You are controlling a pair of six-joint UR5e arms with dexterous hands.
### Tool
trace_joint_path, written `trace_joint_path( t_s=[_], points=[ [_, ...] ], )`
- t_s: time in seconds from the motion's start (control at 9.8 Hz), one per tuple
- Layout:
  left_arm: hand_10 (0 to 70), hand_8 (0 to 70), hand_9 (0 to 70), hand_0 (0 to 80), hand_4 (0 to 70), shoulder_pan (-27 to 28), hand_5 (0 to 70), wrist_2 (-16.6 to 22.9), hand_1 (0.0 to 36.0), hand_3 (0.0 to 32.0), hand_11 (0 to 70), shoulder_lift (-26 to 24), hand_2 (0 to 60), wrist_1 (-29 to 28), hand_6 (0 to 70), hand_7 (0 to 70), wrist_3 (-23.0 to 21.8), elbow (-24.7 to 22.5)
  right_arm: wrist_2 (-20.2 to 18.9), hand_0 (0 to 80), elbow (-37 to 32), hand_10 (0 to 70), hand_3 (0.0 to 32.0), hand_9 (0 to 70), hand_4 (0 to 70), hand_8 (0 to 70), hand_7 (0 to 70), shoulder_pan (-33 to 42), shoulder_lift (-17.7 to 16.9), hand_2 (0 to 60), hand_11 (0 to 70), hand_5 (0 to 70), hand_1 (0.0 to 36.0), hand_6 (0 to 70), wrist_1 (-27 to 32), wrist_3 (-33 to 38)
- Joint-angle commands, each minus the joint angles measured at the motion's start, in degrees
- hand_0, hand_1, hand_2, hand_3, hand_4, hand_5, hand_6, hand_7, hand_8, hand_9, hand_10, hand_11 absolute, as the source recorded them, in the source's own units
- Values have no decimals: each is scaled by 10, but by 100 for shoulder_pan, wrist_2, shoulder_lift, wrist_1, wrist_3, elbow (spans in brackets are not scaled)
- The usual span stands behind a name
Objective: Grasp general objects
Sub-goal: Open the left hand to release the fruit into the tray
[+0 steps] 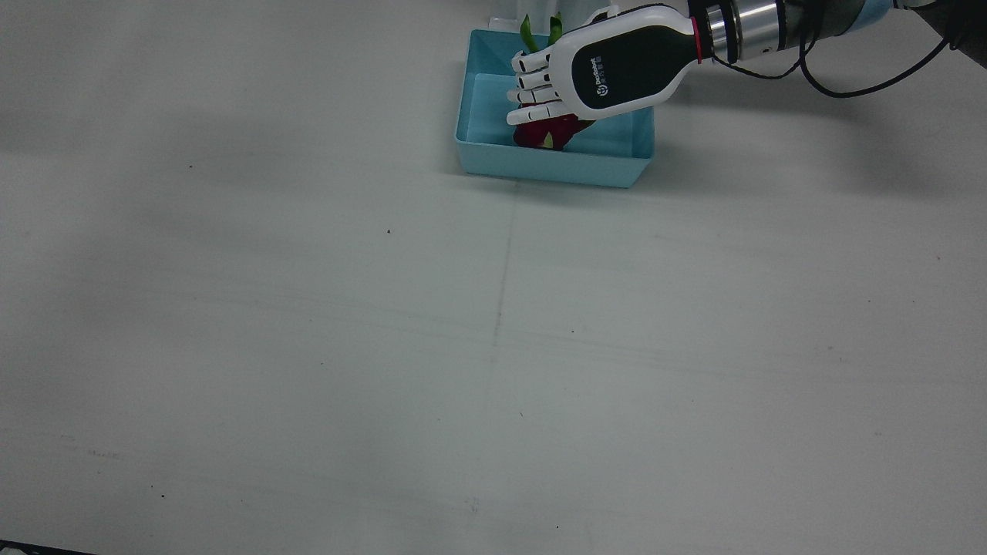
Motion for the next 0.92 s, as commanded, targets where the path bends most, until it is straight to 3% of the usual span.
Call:
trace_joint_path(
  t_s=[0.0,0.1,0.2,0.31,0.41,0.51,0.71,0.82],
  points=[
    [0,0,7,478,0,-75,0,173,289,168,0,15,600,121,0,105,-4,-12,0,0,0,0,0,0,0,0,0,0,0,0,0,0,0,0,0,0],
    [0,0,16,474,0,-118,0,200,354,186,0,15,600,191,0,153,-4,-3,0,0,0,0,0,0,0,0,0,0,0,0,0,0,0,0,0,0],
    [0,0,33,489,0,-362,361,270,360,76,4,7,600,226,0,239,5,58,0,0,0,0,0,0,0,0,0,0,0,0,0,0,0,0,0,0],
    [0,0,78,608,0,-687,700,244,360,0,26,7,600,209,0,462,31,163,0,0,0,0,0,0,0,0,0,0,0,0,0,0,0,0,0,0],
    [4,1,93,786,0,-1177,700,253,360,0,58,-11,600,52,2,536,5,399,0,0,0,0,0,0,0,0,0,0,0,0,0,0,0,0,0,0],
    [0,39,119,800,32,-1496,700,244,360,0,14,-37,600,-202,71,610,-38,671,0,0,0,0,0,0,0,0,0,0,0,0,0,0,0,0,0,0],
    [0,83,175,800,252,-1656,700,8,360,0,0,-55,600,-1044,171,700,-659,1347,0,0,0,0,0,0,0,0,0,0,0,0,0,0,0,0,0,0],
    [0,60,139,800,307,-1666,700,-237,360,0,0,-55,600,-1074,183,700,-750,1412,0,0,0,0,0,0,0,0,0,0,0,0,0,0,0,0,0,0]
  ],
)
